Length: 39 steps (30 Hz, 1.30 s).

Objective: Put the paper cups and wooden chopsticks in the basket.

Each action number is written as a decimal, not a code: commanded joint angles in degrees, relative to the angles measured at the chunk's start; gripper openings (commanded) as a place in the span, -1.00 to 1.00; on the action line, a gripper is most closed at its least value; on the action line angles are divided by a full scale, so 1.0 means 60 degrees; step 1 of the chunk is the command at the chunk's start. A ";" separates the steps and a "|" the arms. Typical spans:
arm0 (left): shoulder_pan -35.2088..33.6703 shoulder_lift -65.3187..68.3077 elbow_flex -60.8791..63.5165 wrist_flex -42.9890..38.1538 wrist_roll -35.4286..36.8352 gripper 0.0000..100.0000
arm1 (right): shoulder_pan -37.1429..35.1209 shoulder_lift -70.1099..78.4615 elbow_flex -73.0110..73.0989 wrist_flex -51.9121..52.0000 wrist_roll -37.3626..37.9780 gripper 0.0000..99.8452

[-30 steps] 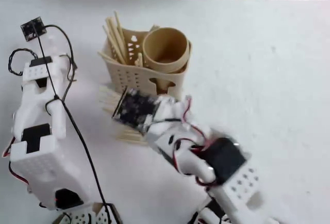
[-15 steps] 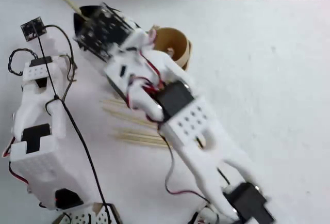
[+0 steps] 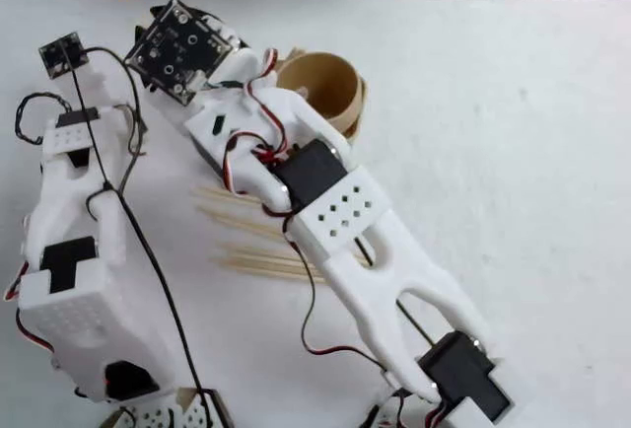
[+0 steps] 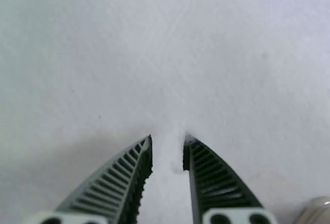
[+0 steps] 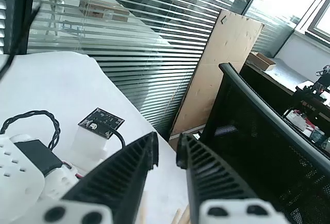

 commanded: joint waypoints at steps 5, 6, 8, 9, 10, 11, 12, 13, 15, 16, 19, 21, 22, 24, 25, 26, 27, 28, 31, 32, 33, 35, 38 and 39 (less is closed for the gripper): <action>-0.0066 -0.0066 -0.0044 -0.0176 0.0000 -0.76 | 0.0227 -0.0110 -0.0557 0.0271 -0.0103 -0.85; -0.0066 -0.0066 -0.0044 -0.0176 0.0000 -0.76 | 0.0242 -0.0110 -0.0557 0.0520 -0.0103 -0.85; -0.0066 -0.0066 -0.0044 -0.0161 0.0000 -0.76 | 0.0256 -0.0242 -0.0586 0.1648 -0.0161 -0.85; -0.0066 -0.0066 -0.0044 -0.0147 0.0000 -0.76 | 0.0256 -0.0403 -0.0557 0.2440 -0.0161 -0.85; -0.0066 -0.0007 -0.0044 -0.0161 0.0000 -0.76 | 0.0227 -0.0579 -0.0557 0.3348 -0.0176 -0.85; -0.0066 0.0095 -0.0073 -0.0176 0.0000 -0.76 | 0.0198 -0.0784 -0.0557 0.4344 -0.0176 -0.85; -0.0066 0.0198 -0.0147 -0.0176 0.0000 -0.76 | 0.0198 -0.1048 -0.0557 0.5355 -0.0132 -0.85; -0.0066 0.0242 -0.0161 -0.0190 0.0000 -0.76 | 0.0198 -0.1370 -0.0557 0.6425 -0.0117 -0.84; -0.0066 0.0374 -0.0366 -0.0132 0.0000 -0.76 | 0.0256 -0.2000 -0.0557 0.8403 -0.0103 -0.84; -0.0066 0.0432 -0.0440 -0.0117 0.0000 -0.76 | 0.0242 -0.2264 -0.0527 0.9077 -0.0103 -0.84; -0.0066 0.0505 -0.0513 -0.0117 0.0000 -0.76 | -0.0183 -0.2630 0.0000 1.0381 0.0293 -0.84; -0.0081 0.0505 -0.0484 -0.0117 0.0000 -0.76 | -0.0564 -0.2630 0.0923 1.0733 0.1040 -0.84; -0.0110 0.0505 -0.0469 -0.0117 0.0000 -0.76 | -0.0813 -0.2630 0.1670 1.0601 0.1392 -0.84; -0.0198 0.0505 -0.0454 -0.0117 0.0000 -0.76 | -0.1282 -0.2645 0.3458 1.0029 0.2110 -0.84; -0.0242 0.0505 -0.0454 -0.0117 0.0000 -0.76 | -0.1429 -0.2630 0.4366 0.9546 0.2403 -0.84; -0.0286 0.0505 -0.0454 -0.0117 0.0000 -0.76 | -0.1531 -0.2630 0.5275 0.8872 0.2623 -0.84; -0.0286 0.0505 -0.0469 -0.0117 0.0015 -0.76 | -0.1546 -0.2630 0.6081 0.8125 0.2696 -0.84; -0.0286 0.0505 -0.0484 -0.0117 0.0015 -0.76 | -0.1502 -0.2630 0.6784 0.7377 0.2711 -0.84; -0.0271 0.0505 -0.0469 -0.0117 0.0015 -0.76 | -0.1414 -0.2630 0.8147 0.5927 0.2901 -0.83; -0.0271 0.0505 -0.0469 -0.0117 0.0015 -0.76 | -0.1385 -0.2630 0.8396 0.5692 0.3048 -0.80; -0.0271 0.0505 -0.0469 -0.0117 0.0015 -0.76 | -0.1297 -0.2630 0.8630 0.5473 0.3150 -0.75; -0.0271 0.0505 -0.0469 -0.0117 0.0015 -0.76 | -0.1048 -0.2630 0.8967 0.5106 0.3267 -0.68; -0.0271 0.0505 -0.0469 -0.0117 0.0015 -0.76 | -0.0740 -0.2630 0.9363 0.4696 0.3267 -0.66; -0.0271 0.0505 -0.0469 -0.0117 0.0015 -0.76 | -0.0652 -0.2615 0.9495 0.4535 0.3267 -0.66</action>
